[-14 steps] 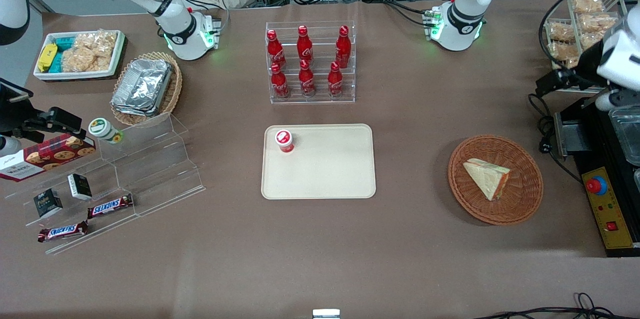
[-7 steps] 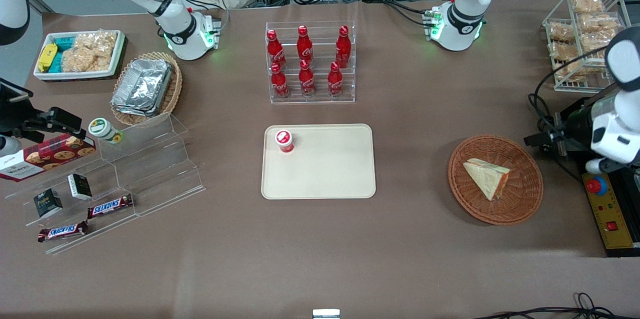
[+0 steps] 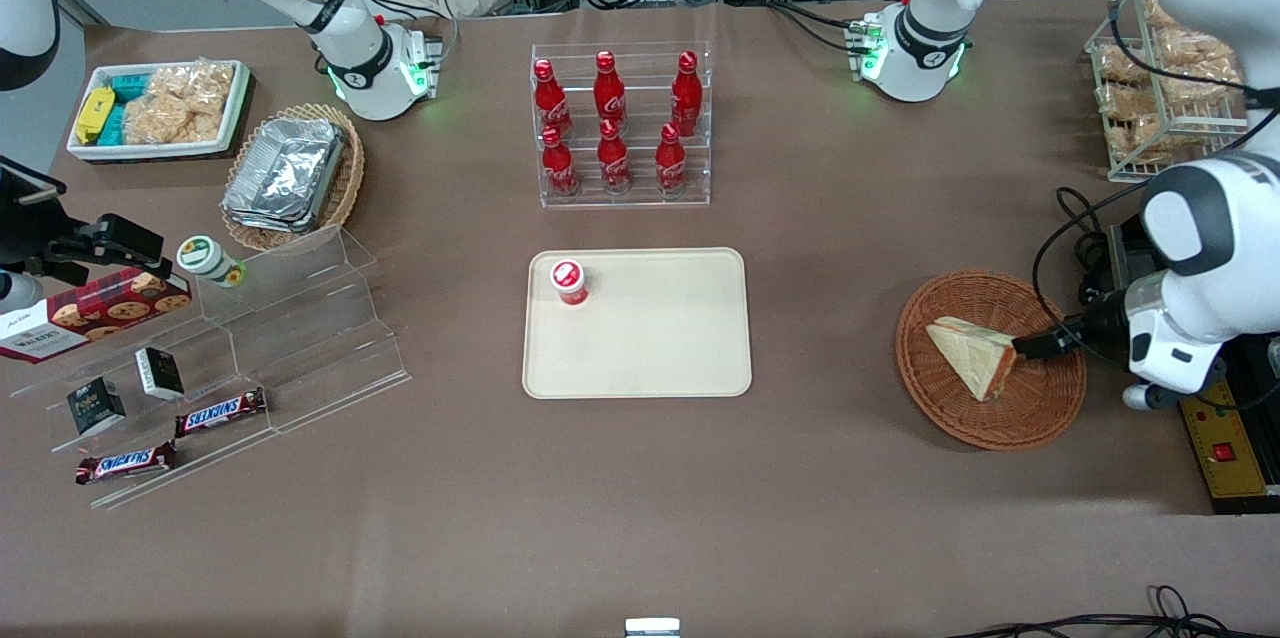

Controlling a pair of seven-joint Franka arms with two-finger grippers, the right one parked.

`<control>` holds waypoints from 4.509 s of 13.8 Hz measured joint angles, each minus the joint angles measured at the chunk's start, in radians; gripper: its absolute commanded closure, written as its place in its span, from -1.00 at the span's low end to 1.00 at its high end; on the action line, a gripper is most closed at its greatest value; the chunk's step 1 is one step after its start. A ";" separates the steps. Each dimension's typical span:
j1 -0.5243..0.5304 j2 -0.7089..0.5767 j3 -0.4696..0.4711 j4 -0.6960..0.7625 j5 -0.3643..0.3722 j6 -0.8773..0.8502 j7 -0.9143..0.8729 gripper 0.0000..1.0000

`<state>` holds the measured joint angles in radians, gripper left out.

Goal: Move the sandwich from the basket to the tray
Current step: 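Close the left gripper on the wrapped sandwich, then lift the sandwich and carry it with the left gripper over the cream tray, then lower the sandwich onto the tray and open the left gripper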

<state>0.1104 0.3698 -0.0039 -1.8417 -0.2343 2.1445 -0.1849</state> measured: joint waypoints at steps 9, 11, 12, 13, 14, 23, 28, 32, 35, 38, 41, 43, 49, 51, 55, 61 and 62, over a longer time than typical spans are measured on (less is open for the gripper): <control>-0.001 0.071 -0.017 -0.082 -0.062 0.180 0.000 -0.49; -0.001 0.071 -0.018 -0.089 -0.062 0.182 0.000 -0.01; -0.001 0.071 -0.018 -0.089 -0.062 0.183 0.000 0.18; -0.001 0.070 -0.018 -0.089 -0.062 0.183 0.000 0.31; -0.001 0.069 -0.018 -0.089 -0.062 0.183 0.000 0.34; -0.004 -0.115 -0.068 0.025 0.024 -0.028 0.001 0.45; -0.003 -0.184 -0.115 0.283 0.140 -0.497 -0.035 0.53; -0.004 -0.206 -0.246 0.417 0.183 -0.693 -0.203 0.54; -0.009 -0.207 -0.420 0.437 0.220 -0.718 -0.407 0.54; -0.014 -0.174 -0.575 0.430 0.274 -0.694 -0.576 0.53; -0.016 -0.054 -0.682 0.411 0.361 -0.567 -0.712 0.53; -0.055 0.059 -0.714 0.406 0.452 -0.497 -0.769 0.54; -0.196 0.346 -0.715 0.407 0.634 -0.276 -0.934 0.53; -0.203 0.399 -0.715 0.408 0.662 -0.246 -0.945 0.53; -0.218 0.459 -0.696 0.411 0.688 -0.229 -0.948 0.51; -0.274 0.481 -0.629 0.422 0.689 -0.173 -0.963 -0.58; -0.275 0.481 -0.629 0.429 0.689 -0.173 -0.980 -0.73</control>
<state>-0.1641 0.8505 -0.6325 -1.4131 0.4545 1.9719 -1.1652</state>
